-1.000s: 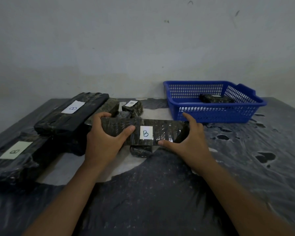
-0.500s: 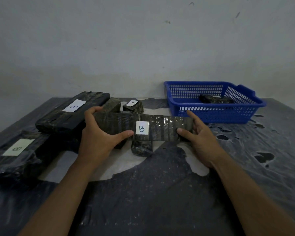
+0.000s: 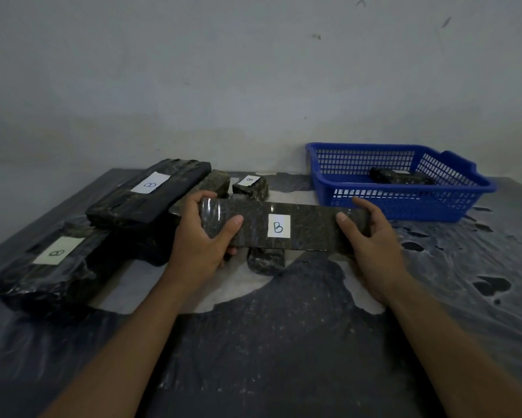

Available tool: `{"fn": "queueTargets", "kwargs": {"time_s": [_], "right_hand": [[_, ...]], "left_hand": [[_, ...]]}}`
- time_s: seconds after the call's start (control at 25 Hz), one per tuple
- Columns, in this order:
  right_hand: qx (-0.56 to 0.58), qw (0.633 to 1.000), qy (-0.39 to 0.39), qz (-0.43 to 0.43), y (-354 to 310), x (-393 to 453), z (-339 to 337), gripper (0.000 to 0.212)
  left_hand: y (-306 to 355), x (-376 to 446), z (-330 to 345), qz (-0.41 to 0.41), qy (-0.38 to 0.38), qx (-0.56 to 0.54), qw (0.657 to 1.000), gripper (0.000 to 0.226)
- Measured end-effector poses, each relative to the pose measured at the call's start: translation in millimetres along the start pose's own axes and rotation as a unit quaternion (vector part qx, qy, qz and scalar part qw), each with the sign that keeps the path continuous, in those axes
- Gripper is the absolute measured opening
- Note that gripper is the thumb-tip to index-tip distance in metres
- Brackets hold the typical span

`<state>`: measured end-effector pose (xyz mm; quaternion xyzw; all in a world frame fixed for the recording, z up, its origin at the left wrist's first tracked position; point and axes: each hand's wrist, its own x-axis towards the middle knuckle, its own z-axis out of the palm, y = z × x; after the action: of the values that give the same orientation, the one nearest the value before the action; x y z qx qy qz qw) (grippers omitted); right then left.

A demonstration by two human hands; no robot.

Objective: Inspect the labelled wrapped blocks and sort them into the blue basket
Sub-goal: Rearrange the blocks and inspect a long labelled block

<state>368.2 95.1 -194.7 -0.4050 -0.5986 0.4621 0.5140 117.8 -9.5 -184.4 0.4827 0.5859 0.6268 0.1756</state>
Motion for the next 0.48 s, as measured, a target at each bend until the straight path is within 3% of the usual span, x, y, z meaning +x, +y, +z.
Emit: {"fn": "queueTargets", "kwargs": {"time_s": [0.12, 0.24, 0.36, 0.48], "right_hand": [[-0.026, 0.999, 0.020, -0.026, 0.9, 0.7, 1.6, 0.044], [0.002, 0.999, 0.042, -0.025, -1.3, 0.1, 2.9, 0.046], [0.032, 0.998, 0.048, -0.010, -3.6, -0.7, 3.2, 0.038], [0.140, 0.989, 0.015, 0.043, -6.0, 1.2, 1.2, 0.033]], "left_hand": [[-3.6, 1.3, 1.2, -0.012, -0.003, -0.008, 1.000, 0.044], [-3.7, 5.4, -1.0, -0.042, 0.001, -0.044, 0.998, 0.023], [-3.0, 5.5, -3.2, 0.000, 0.003, -0.048, 0.999, 0.015], [-1.7, 4.0, -2.6, 0.023, -0.011, -0.047, 0.999, 0.022]]}}
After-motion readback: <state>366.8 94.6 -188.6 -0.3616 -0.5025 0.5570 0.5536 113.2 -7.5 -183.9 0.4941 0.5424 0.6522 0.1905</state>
